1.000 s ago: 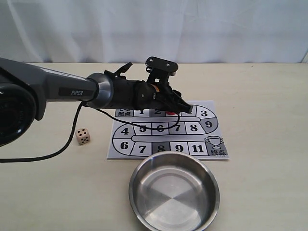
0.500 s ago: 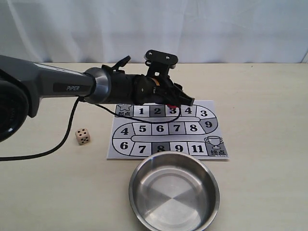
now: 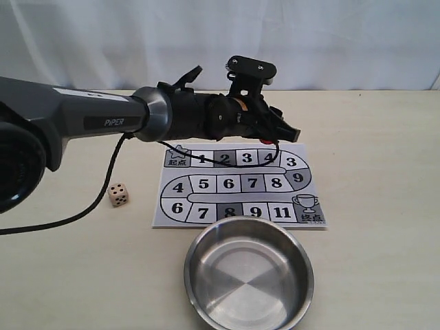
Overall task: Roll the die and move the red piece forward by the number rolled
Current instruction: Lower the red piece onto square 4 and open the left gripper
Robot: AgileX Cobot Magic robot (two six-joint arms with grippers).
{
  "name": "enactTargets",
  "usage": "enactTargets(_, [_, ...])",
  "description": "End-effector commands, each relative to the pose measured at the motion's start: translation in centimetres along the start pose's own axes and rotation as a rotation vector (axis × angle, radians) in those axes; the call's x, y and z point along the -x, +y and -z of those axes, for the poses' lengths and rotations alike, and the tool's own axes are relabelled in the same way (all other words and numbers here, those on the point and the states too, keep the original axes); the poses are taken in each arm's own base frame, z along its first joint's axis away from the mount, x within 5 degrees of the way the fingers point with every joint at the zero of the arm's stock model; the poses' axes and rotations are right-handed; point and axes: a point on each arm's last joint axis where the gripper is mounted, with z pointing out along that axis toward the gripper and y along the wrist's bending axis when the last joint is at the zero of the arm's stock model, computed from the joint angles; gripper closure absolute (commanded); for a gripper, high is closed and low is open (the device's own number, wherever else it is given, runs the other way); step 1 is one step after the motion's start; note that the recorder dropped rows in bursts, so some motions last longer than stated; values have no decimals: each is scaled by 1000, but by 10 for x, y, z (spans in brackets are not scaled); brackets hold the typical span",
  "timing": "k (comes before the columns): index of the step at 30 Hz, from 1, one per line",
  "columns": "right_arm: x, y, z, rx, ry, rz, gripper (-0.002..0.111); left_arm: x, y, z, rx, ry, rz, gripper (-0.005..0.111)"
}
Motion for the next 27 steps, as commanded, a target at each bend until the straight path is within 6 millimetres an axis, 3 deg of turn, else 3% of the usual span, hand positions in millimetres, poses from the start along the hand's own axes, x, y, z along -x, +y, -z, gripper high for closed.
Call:
enactTargets(1, [-1,0,0,2,4,5,104,-20,-1,-18,16,-16,-3,107])
enactTargets(5, [-1,0,0,2,4,5,104,-42,0,-30,18,38,-3,107])
enactTargets(14, [-1,0,0,2,4,5,104,-43,1,-31,19,38,-3,105])
enactTargets(21, [-1,0,0,2,4,5,104,-42,1,-31,22,25,-1,87])
enactTargets(27, [-1,0,0,2,4,5,104,-41,1,-31,25,16,2,79])
